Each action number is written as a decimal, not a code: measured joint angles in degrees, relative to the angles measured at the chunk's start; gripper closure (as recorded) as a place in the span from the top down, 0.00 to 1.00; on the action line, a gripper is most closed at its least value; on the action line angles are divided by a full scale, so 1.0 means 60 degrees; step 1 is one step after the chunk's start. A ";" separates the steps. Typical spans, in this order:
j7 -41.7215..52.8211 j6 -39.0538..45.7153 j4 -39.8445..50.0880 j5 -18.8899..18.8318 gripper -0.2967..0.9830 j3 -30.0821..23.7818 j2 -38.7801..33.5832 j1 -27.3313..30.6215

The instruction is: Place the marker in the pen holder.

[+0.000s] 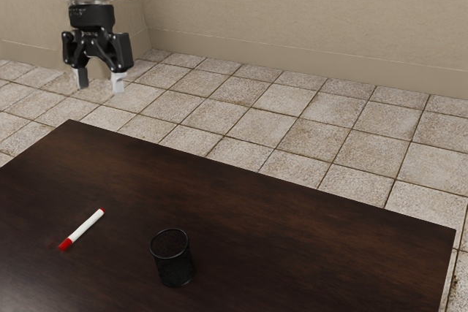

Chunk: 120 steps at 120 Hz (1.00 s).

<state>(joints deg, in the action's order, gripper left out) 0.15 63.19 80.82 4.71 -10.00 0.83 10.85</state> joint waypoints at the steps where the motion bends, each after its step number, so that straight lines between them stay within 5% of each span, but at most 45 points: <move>1: -0.0004 0.0134 0.0010 -0.0001 0.77 -0.0017 -0.0007 0.0017; 39: -0.0108 0.3546 0.2692 -0.0060 0.77 -0.0040 -0.0064 -0.0085; 80: -0.0185 0.5546 0.4930 0.0016 0.77 -0.0022 -0.0159 -0.0239; 120: -0.0233 0.7036 0.8452 0.0287 0.77 0.0589 -0.2001 0.0745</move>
<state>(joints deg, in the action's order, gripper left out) -1.24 105.40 131.53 6.43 -6.46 -11.18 15.32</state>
